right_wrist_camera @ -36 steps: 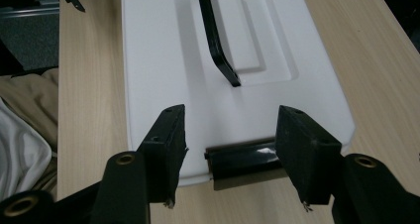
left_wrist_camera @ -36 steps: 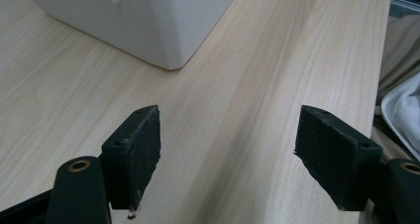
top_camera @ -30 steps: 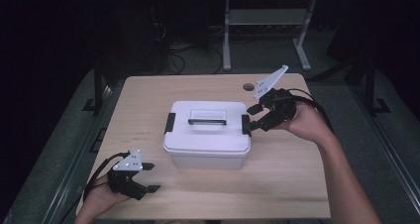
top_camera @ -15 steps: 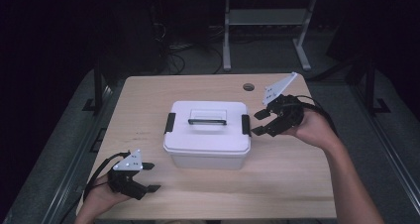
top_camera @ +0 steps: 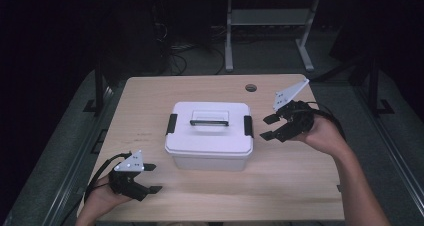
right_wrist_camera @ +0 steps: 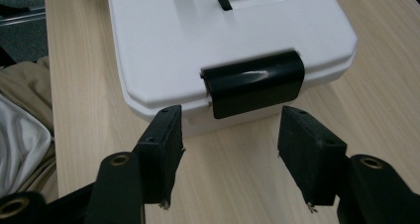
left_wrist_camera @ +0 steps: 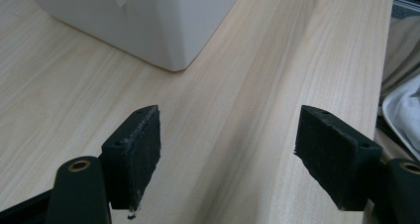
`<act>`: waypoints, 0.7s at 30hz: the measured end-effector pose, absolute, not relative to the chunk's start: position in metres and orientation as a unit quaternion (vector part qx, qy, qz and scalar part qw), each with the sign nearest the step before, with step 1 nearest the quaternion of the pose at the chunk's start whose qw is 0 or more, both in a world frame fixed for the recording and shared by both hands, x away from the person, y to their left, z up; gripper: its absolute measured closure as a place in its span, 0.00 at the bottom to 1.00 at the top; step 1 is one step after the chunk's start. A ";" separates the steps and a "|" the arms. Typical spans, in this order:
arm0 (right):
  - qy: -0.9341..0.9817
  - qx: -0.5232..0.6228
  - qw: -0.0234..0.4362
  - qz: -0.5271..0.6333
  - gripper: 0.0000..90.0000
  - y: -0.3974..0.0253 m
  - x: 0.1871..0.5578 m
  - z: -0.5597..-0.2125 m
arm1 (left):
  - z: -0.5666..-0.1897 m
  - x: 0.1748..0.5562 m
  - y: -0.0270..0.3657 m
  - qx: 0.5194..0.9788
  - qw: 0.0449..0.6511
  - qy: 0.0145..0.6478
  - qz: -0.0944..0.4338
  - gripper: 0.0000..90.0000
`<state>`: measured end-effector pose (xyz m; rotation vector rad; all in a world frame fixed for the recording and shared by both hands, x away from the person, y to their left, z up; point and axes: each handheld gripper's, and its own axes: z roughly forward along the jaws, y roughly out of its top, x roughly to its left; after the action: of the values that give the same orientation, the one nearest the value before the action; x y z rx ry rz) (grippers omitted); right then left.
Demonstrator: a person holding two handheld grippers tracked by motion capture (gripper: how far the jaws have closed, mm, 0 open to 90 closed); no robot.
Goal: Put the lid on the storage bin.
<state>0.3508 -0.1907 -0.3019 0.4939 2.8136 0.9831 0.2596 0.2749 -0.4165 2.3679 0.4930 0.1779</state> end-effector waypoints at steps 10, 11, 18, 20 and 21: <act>0.927 0.173 0.063 0.327 0.46 -0.204 0.344 -0.312 | -0.417 0.259 0.275 0.914 0.350 0.192 0.069 0.28; 0.927 0.175 0.062 0.327 0.46 -0.206 0.344 -0.313 | -0.417 0.259 0.275 0.914 0.349 0.192 0.070 0.28; 0.925 0.183 0.064 0.327 0.45 -0.215 0.338 -0.320 | -0.417 0.259 0.274 0.915 0.348 0.193 0.069 0.28; 0.925 0.185 0.064 0.327 0.45 -0.217 0.336 -0.323 | -0.417 0.259 0.274 0.914 0.349 0.194 0.069 0.28; 0.925 0.184 0.064 0.327 0.45 -0.218 0.336 -0.324 | -0.417 0.258 0.273 0.915 0.348 0.192 0.069 0.28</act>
<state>0.3359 -0.2180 -0.3243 0.5572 2.7935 0.9863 0.2584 0.2734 -0.4173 2.3717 0.4988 0.1797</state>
